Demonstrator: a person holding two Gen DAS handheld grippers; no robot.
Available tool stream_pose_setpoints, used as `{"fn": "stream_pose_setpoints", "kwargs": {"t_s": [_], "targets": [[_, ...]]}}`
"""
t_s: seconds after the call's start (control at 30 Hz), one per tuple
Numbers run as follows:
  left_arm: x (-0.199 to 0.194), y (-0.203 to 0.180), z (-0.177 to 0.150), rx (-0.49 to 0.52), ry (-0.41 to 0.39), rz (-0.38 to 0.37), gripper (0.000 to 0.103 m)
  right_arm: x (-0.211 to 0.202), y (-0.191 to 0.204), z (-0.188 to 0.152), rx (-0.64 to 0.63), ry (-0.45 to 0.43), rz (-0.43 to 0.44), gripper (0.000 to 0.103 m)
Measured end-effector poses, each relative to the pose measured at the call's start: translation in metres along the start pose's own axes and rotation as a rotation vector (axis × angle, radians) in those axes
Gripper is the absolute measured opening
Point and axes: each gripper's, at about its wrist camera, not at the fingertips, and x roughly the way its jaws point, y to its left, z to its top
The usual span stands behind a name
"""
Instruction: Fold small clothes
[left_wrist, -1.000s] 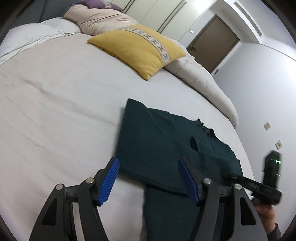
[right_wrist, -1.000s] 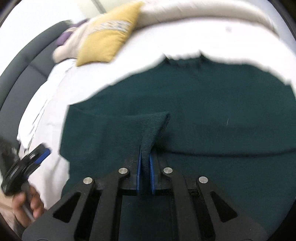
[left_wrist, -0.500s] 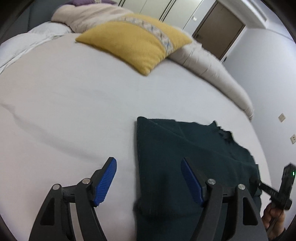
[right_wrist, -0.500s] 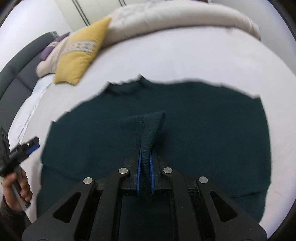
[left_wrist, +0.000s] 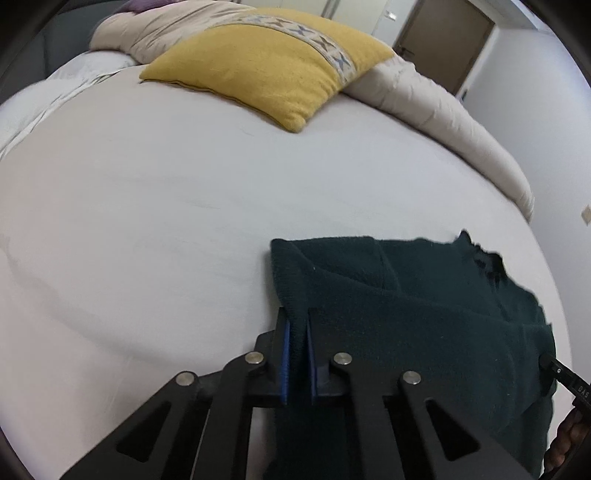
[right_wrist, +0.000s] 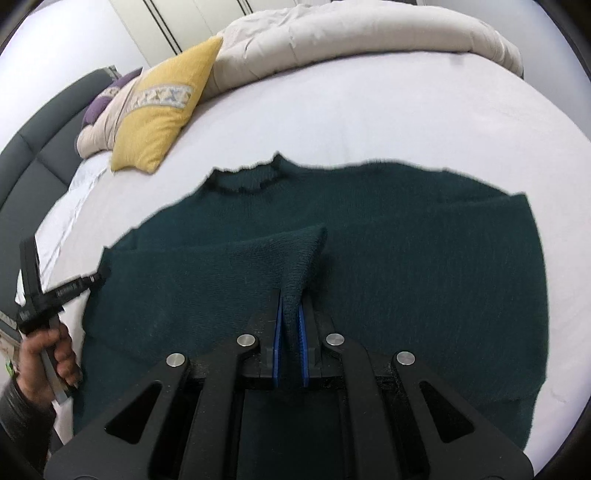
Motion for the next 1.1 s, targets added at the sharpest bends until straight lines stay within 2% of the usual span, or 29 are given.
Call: {"fn": "stream_pose_setpoints", "kwargs": {"t_s": [0.1, 0.2, 0.3, 0.4, 0.53, 0.57, 0.63, 0.7, 0.8, 0.83, 0.9, 1.1], "targets": [[0.004, 0.003, -0.001, -0.024, -0.015, 0.002, 0.009, -0.004, 0.002, 0.007, 0.003, -0.011, 0.004, 0.006], [0.010, 0.001, -0.004, 0.005, -0.030, 0.026, 0.009, 0.027, -0.015, 0.000, 0.054, 0.078, -0.010, 0.006], [0.011, 0.002, -0.002, 0.003, -0.030, 0.023, 0.009, 0.032, -0.039, -0.009, 0.175, 0.038, 0.104, 0.005], [0.009, 0.005, -0.001, -0.008, -0.026, 0.002, 0.012, 0.030, -0.035, -0.007, 0.162, 0.041, 0.088, 0.006], [-0.009, 0.013, -0.002, -0.059, -0.034, -0.024, 0.017, 0.020, -0.024, -0.005, 0.162, 0.047, 0.058, 0.012], [-0.019, 0.012, -0.003, -0.055, -0.056, -0.034, 0.020, 0.015, -0.022, -0.006, 0.165, 0.051, 0.056, 0.013], [-0.035, 0.009, -0.009, -0.037, -0.074, -0.051, 0.028, 0.008, -0.019, -0.011, 0.165, 0.052, 0.061, 0.025], [-0.040, 0.007, -0.017, -0.019, -0.069, -0.049, 0.033, 0.003, -0.018, -0.016, 0.147, 0.051, 0.063, 0.028], [-0.031, 0.000, -0.032, 0.036, -0.013, -0.015, 0.032, 0.009, -0.012, -0.023, 0.084, 0.075, 0.013, 0.026], [-0.025, -0.001, -0.038, 0.061, 0.006, 0.010, 0.030, 0.008, -0.012, -0.024, 0.080, 0.073, 0.006, 0.022], [-0.022, 0.002, -0.043, 0.070, 0.012, 0.007, 0.023, 0.007, -0.014, -0.025, 0.084, 0.078, -0.010, 0.010], [-0.020, 0.002, -0.041, 0.120, 0.016, 0.036, 0.015, -0.005, -0.016, -0.034, 0.112, 0.076, -0.017, 0.007]]}}
